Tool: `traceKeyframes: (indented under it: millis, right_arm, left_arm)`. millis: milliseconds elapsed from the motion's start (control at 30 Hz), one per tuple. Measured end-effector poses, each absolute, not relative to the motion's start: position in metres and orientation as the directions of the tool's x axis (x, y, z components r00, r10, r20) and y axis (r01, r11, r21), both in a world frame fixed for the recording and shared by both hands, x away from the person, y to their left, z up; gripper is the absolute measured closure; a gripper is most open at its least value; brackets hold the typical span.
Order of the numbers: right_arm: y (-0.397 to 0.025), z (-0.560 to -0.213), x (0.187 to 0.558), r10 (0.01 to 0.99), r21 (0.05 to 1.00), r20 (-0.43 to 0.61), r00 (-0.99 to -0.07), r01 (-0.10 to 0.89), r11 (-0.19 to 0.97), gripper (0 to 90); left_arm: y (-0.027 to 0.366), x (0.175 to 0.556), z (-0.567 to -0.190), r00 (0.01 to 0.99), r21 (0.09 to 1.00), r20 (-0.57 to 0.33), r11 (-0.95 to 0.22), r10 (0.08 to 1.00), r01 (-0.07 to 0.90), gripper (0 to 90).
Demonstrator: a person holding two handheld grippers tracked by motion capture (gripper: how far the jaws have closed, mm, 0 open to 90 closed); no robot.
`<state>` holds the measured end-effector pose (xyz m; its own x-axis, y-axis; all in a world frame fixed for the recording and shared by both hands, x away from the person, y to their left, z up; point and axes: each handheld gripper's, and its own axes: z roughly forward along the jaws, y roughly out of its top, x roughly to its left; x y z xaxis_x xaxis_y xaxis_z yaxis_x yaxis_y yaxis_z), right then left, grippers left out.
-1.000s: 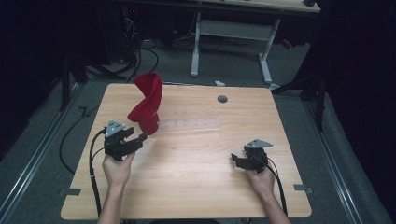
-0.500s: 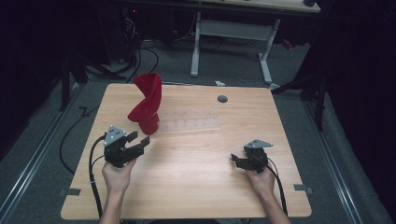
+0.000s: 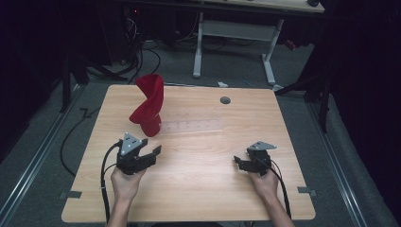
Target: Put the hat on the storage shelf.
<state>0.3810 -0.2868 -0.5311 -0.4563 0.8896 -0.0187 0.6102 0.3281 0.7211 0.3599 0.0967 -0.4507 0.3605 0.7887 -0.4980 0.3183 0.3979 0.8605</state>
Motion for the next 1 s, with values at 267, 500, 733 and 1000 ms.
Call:
traceKeyframes:
  millis: [267, 500, 733, 1000]
  right_arm:
    - [-0.287, -0.531, 0.381, 0.889, 0.721, -0.018, -0.457, 0.61, 0.328, 31.9]
    - [-0.287, -0.531, 0.381, 0.89, 0.721, -0.019, -0.456, 0.61, 0.328, 31.9]
    - [-0.287, -0.531, 0.381, 0.89, 0.72, -0.018, -0.456, 0.611, 0.328, 31.9]
    - [-0.287, -0.531, 0.381, 0.889, 0.721, -0.019, -0.457, 0.61, 0.329, 31.7]
  left_arm:
    - [0.081, 0.356, -0.456, 0.385, 0.866, -0.485, 0.37, 0.785, 0.336, 40.9]
    - [0.07, 0.352, -0.458, 0.415, 0.853, -0.51, 0.381, 0.753, 0.358, 40.3]
    - [0.058, 0.349, -0.463, 0.429, 0.851, -0.511, 0.367, 0.745, 0.377, 39.9]
    - [0.046, 0.349, -0.471, 0.442, 0.85, -0.506, 0.342, 0.741, 0.4, 39.2]
